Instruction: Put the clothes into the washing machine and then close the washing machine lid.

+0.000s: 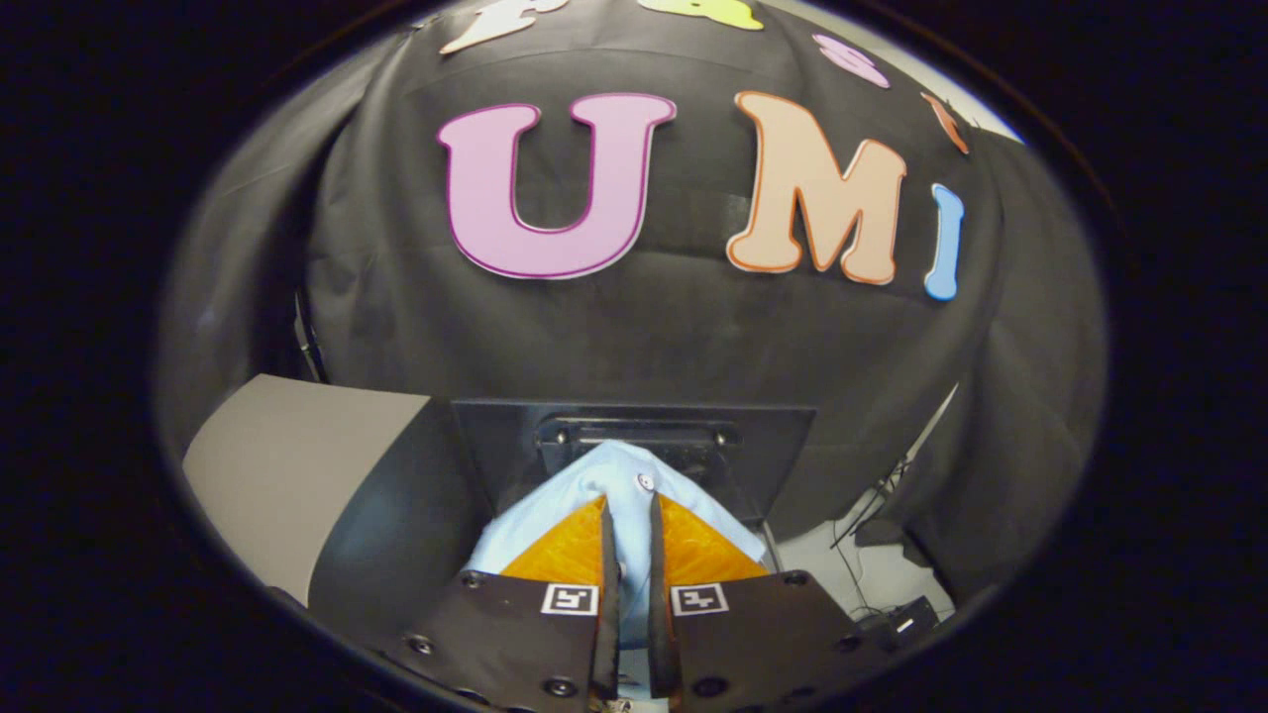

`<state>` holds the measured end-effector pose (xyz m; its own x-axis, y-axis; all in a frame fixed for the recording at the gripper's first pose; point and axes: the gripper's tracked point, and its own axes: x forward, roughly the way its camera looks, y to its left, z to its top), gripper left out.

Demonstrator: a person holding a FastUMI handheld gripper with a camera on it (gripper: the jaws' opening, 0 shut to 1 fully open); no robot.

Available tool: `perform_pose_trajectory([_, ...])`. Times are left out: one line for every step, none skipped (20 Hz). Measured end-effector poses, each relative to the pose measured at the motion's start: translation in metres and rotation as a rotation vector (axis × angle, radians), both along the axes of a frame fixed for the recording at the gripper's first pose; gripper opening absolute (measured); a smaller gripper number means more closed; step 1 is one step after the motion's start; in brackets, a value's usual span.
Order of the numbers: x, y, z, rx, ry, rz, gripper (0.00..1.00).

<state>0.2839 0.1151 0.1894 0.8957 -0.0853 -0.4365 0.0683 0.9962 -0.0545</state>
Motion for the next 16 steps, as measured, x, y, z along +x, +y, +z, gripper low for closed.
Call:
perform_pose_trajectory([0.000,-0.004,-0.007,0.013,0.014,-0.009,0.12])
perform_pose_trajectory([0.000,-0.005,-0.015,0.025,0.029,-0.013,0.17])
perform_pose_trajectory([0.002,-0.009,-0.022,0.034,0.042,-0.020,0.18])
perform_pose_trajectory([0.002,-0.012,-0.029,0.047,0.051,-0.025,0.18])
perform_pose_trajectory([0.001,-0.014,-0.034,0.062,0.062,-0.026,0.23])
perform_pose_trajectory([0.002,-0.014,-0.035,0.080,0.063,-0.027,0.28])
perform_pose_trajectory([0.004,-0.014,-0.033,0.091,0.049,-0.027,0.30])
perform_pose_trajectory([0.005,-0.016,-0.027,0.095,0.034,-0.033,0.31])
perform_pose_trajectory([0.006,-0.017,-0.022,0.096,0.021,-0.031,0.32])
perform_pose_trajectory([0.006,-0.018,-0.020,0.092,0.014,-0.028,0.33])
perform_pose_trajectory([0.005,-0.018,-0.018,0.084,0.008,-0.026,0.32])
perform_pose_trajectory([0.005,-0.018,-0.016,0.072,0.005,-0.022,0.30])
perform_pose_trajectory([0.005,-0.017,-0.017,0.060,0.004,-0.017,0.30])
perform_pose_trajectory([0.004,-0.016,-0.018,0.050,0.005,-0.010,0.30])
perform_pose_trajectory([0.004,-0.015,-0.018,0.043,0.007,-0.006,0.30])
perform_pose_trajectory([0.004,-0.014,-0.019,0.041,0.009,-0.002,0.30])
